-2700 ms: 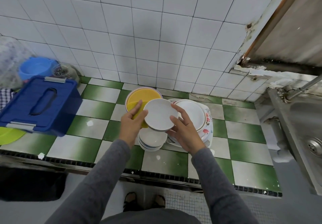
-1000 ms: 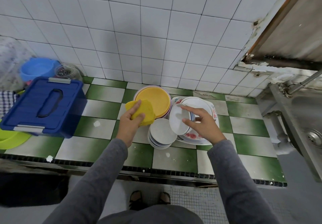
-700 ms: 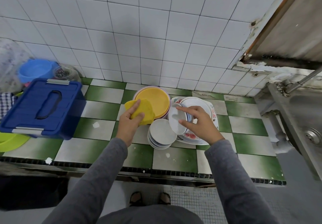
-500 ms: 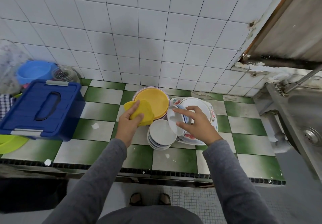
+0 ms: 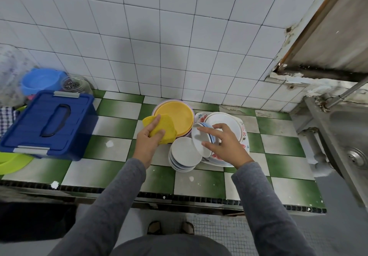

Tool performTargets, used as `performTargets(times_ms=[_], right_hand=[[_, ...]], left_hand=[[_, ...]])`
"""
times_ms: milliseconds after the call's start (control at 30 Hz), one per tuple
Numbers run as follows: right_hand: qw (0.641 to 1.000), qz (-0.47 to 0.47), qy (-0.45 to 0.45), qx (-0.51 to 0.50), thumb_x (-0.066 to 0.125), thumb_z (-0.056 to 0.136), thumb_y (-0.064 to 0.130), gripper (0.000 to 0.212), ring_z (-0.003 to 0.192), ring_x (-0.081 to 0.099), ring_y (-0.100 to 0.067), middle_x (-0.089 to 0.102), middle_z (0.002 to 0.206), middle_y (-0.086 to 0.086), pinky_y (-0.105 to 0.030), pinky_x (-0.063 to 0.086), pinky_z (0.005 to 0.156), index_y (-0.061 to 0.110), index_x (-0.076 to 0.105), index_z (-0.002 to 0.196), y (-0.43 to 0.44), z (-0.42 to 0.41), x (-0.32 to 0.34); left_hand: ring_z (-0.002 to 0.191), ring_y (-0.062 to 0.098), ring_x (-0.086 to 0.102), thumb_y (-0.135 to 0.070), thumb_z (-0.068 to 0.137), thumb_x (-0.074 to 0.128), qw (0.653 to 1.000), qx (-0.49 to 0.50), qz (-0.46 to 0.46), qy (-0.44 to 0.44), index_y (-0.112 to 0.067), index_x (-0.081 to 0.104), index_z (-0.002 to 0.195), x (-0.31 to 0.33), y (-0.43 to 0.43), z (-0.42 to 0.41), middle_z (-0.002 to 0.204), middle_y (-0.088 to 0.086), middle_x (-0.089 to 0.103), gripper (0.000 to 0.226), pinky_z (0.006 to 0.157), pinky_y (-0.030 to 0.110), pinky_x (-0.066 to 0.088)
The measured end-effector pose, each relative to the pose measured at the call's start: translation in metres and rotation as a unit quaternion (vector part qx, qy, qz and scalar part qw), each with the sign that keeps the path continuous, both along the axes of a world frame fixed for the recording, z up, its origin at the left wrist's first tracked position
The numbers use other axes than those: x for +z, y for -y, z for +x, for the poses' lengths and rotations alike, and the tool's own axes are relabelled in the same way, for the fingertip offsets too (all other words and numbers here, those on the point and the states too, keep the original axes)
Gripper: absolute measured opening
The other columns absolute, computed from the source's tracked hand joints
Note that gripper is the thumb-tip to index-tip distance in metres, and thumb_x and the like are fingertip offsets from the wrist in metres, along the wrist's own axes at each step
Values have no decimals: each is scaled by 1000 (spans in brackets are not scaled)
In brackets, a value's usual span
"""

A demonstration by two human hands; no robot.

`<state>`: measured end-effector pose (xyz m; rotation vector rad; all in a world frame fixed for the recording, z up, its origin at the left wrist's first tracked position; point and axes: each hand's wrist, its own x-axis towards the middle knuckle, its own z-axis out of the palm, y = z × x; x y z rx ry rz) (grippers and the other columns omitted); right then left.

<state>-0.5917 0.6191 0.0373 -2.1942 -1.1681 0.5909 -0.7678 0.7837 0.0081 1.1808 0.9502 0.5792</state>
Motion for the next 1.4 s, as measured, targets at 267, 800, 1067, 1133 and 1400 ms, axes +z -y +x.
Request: performTargets(times_ms=[267,800,1067,1133,1400], right_hand=[[980,113,-133,-92,64,96,23,39,118,49,-21,56,131,-1,-44,50,104,41,63,130,0,1,-10],[852,274,-411,-174,55,103,23,35,129,57,-28,59,140,-2,-36,61,78,49,65,123,-31,-30,14],[860,303,-373,-172,54,103,20,40,115,64,-3,64,135,9,-27,56,83,33,57,140,-25,-29,20],[874,293,-352,-158,54,103,21,39,111,64,2,63,136,8,-25,56,82,36,57,139,-26,-27,22],[891,282,-327,-143,55,103,22,38,113,65,-3,61,138,9,-36,58,91,42,60,134,-24,-16,23]], left_hand=[[134,28,41,-15,102,52,1000,19,-23,5,-38,57,136,11,6,6,153,-1,37,41,105,45,47],[93,13,60,-27,103,52,892,-191,384,-141,-35,-5,156,37,37,52,131,8,60,79,86,24,47],[147,5,-14,-33,109,25,815,-287,476,-163,-18,-1,157,34,32,64,164,-1,-15,57,108,7,-20],[142,-2,-13,-30,110,22,807,-310,471,-178,-19,1,156,35,30,65,164,-3,-9,53,106,4,-19],[146,-3,13,-31,109,31,819,-398,383,-155,-29,25,155,51,14,58,161,-16,18,46,116,21,15]])
